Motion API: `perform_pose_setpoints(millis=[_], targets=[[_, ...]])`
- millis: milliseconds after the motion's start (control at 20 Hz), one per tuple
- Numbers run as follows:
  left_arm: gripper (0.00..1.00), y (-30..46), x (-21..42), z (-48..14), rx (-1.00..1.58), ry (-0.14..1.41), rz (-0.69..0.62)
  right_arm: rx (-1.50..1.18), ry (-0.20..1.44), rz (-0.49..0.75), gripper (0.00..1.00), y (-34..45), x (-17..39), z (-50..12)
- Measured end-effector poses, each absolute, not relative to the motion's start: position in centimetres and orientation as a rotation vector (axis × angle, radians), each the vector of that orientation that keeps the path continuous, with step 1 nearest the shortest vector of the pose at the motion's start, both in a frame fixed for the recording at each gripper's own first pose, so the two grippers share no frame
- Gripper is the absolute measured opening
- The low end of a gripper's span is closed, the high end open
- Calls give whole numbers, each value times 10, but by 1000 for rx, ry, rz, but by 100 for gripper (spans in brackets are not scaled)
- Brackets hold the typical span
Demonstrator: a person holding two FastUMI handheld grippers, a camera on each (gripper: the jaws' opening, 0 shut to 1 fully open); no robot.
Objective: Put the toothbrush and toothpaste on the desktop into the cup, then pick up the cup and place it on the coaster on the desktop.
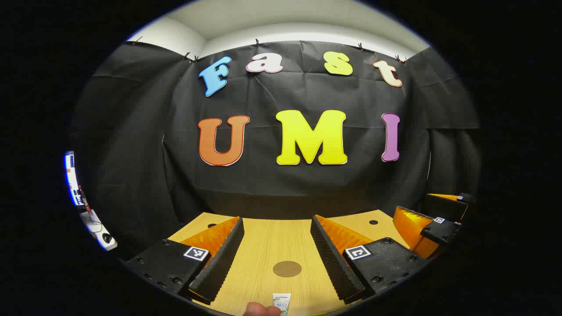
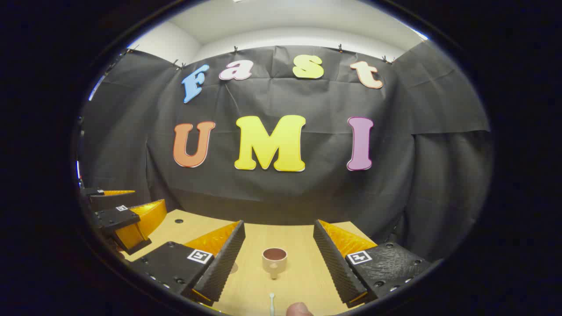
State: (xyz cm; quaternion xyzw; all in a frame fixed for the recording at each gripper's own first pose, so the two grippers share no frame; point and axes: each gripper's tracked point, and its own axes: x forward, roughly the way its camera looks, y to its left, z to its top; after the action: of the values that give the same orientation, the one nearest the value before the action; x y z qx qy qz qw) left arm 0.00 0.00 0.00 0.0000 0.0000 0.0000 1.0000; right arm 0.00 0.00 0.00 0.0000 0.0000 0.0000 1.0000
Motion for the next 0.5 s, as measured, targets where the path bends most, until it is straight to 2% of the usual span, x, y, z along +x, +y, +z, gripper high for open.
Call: perform_pose_setpoints(millis=[150,200,450,500], targets=[[96,2,-1,-2,2,4,2,-2,3,9,95,3,1,-2],[96,4,-1,-3,3,5,6,-4,7,13,98,5,2,-4],[96,7,-2,-11,6,23,11,-12,37,26,95,7,4,-15],[96,7,-2,-14,3,31,7,-13,51,33,98,8,4,-19]])
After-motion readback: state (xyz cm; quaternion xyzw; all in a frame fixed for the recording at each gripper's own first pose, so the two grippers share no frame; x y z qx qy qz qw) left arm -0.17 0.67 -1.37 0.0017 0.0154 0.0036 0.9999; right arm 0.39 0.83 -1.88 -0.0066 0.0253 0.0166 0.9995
